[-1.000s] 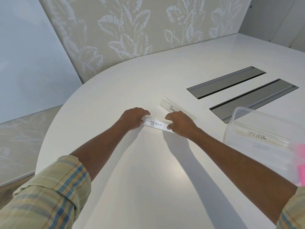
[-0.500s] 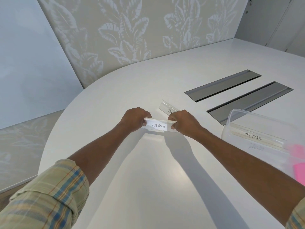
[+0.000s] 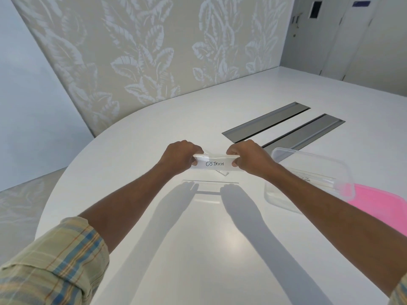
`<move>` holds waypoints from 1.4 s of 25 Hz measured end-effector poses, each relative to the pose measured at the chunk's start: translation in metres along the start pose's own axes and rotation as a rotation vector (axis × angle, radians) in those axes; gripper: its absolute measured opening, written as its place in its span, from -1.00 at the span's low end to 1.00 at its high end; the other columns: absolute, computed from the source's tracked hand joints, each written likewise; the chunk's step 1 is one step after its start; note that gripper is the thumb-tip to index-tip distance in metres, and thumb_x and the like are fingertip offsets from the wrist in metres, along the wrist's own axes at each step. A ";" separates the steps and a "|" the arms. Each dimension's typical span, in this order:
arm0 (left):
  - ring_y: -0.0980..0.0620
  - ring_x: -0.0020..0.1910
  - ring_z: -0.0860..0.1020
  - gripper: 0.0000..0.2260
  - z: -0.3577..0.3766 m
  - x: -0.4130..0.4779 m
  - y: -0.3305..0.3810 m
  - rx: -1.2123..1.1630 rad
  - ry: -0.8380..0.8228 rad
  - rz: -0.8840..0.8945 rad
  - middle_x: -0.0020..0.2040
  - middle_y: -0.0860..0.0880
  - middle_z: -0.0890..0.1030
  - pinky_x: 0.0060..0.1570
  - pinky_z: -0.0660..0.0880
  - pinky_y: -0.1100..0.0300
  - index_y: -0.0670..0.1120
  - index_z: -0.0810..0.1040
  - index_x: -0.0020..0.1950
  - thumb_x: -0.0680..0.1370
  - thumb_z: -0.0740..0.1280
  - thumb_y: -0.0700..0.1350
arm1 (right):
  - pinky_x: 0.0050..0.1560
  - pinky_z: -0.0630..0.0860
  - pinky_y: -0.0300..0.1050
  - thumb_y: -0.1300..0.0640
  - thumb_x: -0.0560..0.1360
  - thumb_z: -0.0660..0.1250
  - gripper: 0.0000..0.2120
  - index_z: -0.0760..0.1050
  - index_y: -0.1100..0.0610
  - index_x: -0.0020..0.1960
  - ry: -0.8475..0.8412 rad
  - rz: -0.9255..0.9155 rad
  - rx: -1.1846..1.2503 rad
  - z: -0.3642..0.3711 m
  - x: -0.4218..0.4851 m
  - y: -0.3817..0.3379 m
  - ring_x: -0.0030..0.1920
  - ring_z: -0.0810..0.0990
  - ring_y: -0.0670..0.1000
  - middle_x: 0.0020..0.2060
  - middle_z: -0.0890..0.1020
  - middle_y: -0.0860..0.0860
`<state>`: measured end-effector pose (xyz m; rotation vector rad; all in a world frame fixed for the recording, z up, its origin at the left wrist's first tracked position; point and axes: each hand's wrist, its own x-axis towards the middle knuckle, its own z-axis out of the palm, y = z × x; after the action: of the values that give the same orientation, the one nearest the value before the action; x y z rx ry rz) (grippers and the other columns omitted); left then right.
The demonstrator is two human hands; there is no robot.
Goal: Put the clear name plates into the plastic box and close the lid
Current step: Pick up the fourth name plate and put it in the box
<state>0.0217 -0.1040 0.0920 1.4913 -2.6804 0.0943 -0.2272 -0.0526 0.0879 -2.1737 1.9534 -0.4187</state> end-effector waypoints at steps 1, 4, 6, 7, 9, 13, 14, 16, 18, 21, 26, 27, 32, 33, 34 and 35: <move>-0.09 0.15 0.64 -0.54 -0.004 0.004 0.009 0.000 0.009 0.013 0.04 0.07 0.76 0.00 0.59 0.04 0.12 0.64 0.31 0.50 0.31 -0.28 | -0.06 0.59 -0.01 0.24 0.48 0.49 -0.70 0.65 0.03 0.19 0.015 0.011 0.004 -0.007 -0.006 0.006 -0.02 0.65 0.12 0.04 0.70 0.05; -0.09 0.16 0.63 -0.53 -0.012 0.014 0.041 -0.016 0.030 0.043 0.06 0.08 0.75 0.02 0.59 0.03 0.13 0.63 0.33 0.51 0.30 -0.28 | -0.05 0.60 -0.02 0.25 0.46 0.52 -0.70 0.67 0.04 0.17 0.046 0.043 0.009 -0.028 -0.024 0.031 -0.03 0.66 0.11 0.03 0.71 0.05; -0.08 0.19 0.61 -0.52 -0.014 0.023 0.063 -0.026 0.051 0.080 0.10 0.09 0.74 0.02 0.56 0.05 0.14 0.61 0.37 0.52 0.30 -0.27 | -0.04 0.61 0.00 0.27 0.45 0.52 -0.69 0.68 0.05 0.16 0.061 0.058 -0.012 -0.039 -0.036 0.049 0.00 0.67 0.12 0.01 0.72 0.05; -0.07 0.19 0.61 -0.52 -0.014 0.029 0.074 -0.030 0.063 0.103 0.11 0.09 0.74 0.00 0.53 0.07 0.14 0.60 0.37 0.53 0.31 -0.27 | -0.04 0.61 0.00 0.28 0.45 0.52 -0.69 0.68 0.06 0.16 0.070 0.067 -0.019 -0.045 -0.043 0.059 0.02 0.67 0.11 0.01 0.73 0.04; -0.06 0.20 0.61 -0.53 -0.013 0.039 0.095 -0.047 0.084 0.135 0.12 0.10 0.73 -0.06 0.45 0.12 0.15 0.62 0.35 0.52 0.31 -0.26 | -0.02 0.62 0.01 0.29 0.45 0.52 -0.67 0.69 0.06 0.18 0.084 0.094 -0.016 -0.055 -0.056 0.077 0.03 0.67 0.10 0.02 0.75 0.03; -0.03 0.20 0.61 -0.51 -0.011 0.057 0.137 -0.080 0.111 0.185 0.07 0.12 0.75 0.01 0.56 0.08 0.15 0.63 0.31 0.50 0.30 -0.31 | 0.05 0.64 0.10 0.29 0.44 0.54 -0.65 0.69 0.06 0.20 0.109 0.153 -0.027 -0.071 -0.079 0.115 0.07 0.68 0.11 0.07 0.75 0.04; -0.03 0.19 0.62 -0.51 -0.011 0.061 0.146 -0.082 0.114 0.201 0.05 0.12 0.75 0.03 0.59 0.05 0.14 0.64 0.30 0.50 0.30 -0.31 | 0.08 0.64 0.10 0.28 0.44 0.54 -0.65 0.68 0.06 0.20 0.116 0.165 -0.028 -0.073 -0.083 0.124 0.10 0.68 0.11 0.08 0.74 0.04; -0.02 0.15 0.64 -0.52 -0.010 0.070 0.163 -0.094 0.112 0.229 -0.02 0.12 0.76 0.00 0.61 0.02 0.13 0.66 0.26 0.48 0.29 -0.32 | 0.13 0.62 0.09 0.27 0.45 0.55 -0.63 0.67 0.07 0.22 0.123 0.183 -0.037 -0.077 -0.091 0.142 0.17 0.66 0.10 0.12 0.74 0.02; 0.00 0.13 0.64 -0.51 -0.007 0.080 0.180 -0.096 0.114 0.249 -0.06 0.13 0.77 -0.06 0.58 0.08 0.13 0.66 0.26 0.48 0.28 -0.33 | 0.14 0.60 0.05 0.26 0.44 0.55 -0.63 0.66 0.06 0.23 0.127 0.207 -0.048 -0.080 -0.095 0.159 0.20 0.65 0.10 0.14 0.73 0.01; 0.01 0.17 0.63 -0.51 0.001 0.093 0.200 -0.111 0.123 0.266 -0.05 0.14 0.78 -0.12 0.45 0.17 0.12 0.64 0.32 0.51 0.28 -0.32 | 0.10 0.56 -0.04 0.25 0.44 0.56 -0.62 0.65 0.05 0.24 0.120 0.236 -0.065 -0.080 -0.099 0.181 0.22 0.64 0.08 0.16 0.72 -0.01; -0.02 0.22 0.62 -0.56 0.016 0.110 0.223 -0.117 0.112 0.290 0.04 0.10 0.77 -0.06 0.42 0.16 0.09 0.64 0.34 0.55 0.32 -0.29 | 0.15 0.59 0.05 0.24 0.46 0.54 -0.62 0.64 0.03 0.24 0.076 0.275 -0.084 -0.074 -0.101 0.211 0.23 0.63 0.11 0.17 0.70 0.01; -0.02 0.22 0.62 -0.56 0.019 0.114 0.227 -0.124 0.112 0.287 0.03 0.11 0.77 -0.08 0.38 0.17 0.09 0.64 0.34 0.54 0.31 -0.30 | 0.15 0.60 0.07 0.24 0.46 0.53 -0.63 0.64 0.03 0.25 0.068 0.285 -0.089 -0.073 -0.101 0.216 0.23 0.63 0.11 0.17 0.69 0.02; -0.09 0.14 0.64 -0.63 0.025 0.134 0.246 -0.133 0.046 0.279 0.04 0.03 0.74 -0.10 0.38 0.15 0.11 0.66 0.23 0.51 0.37 -0.25 | 0.10 0.61 0.06 0.26 0.44 0.51 -0.64 0.65 0.03 0.21 0.053 0.312 -0.110 -0.068 -0.096 0.236 0.17 0.64 0.12 0.13 0.70 0.01; -0.10 0.13 0.64 -0.64 0.026 0.137 0.249 -0.134 0.028 0.277 0.06 0.02 0.73 -0.09 0.40 0.15 0.11 0.67 0.23 0.51 0.39 -0.24 | 0.08 0.61 0.05 0.27 0.44 0.51 -0.64 0.65 0.03 0.20 0.047 0.314 -0.110 -0.067 -0.094 0.240 0.15 0.65 0.12 0.13 0.70 0.01; -0.10 0.14 0.63 -0.65 0.028 0.140 0.251 -0.136 0.012 0.273 0.08 0.01 0.73 -0.08 0.40 0.14 0.11 0.66 0.24 0.52 0.40 -0.23 | 0.05 0.61 0.02 0.27 0.43 0.51 -0.65 0.65 0.03 0.19 0.039 0.314 -0.115 -0.067 -0.093 0.243 0.14 0.65 0.13 0.12 0.71 0.01; -0.10 0.16 0.63 -0.65 0.031 0.142 0.252 -0.137 -0.001 0.269 0.10 0.01 0.72 -0.06 0.40 0.14 0.11 0.66 0.25 0.52 0.41 -0.21 | 0.03 0.60 0.00 0.27 0.43 0.51 -0.65 0.65 0.03 0.18 0.029 0.311 -0.126 -0.066 -0.092 0.246 0.12 0.65 0.13 0.11 0.70 0.01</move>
<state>-0.2682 -0.0940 0.0702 1.0883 -2.8078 -0.0749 -0.4887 0.0132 0.0629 -1.8906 2.3404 -0.2846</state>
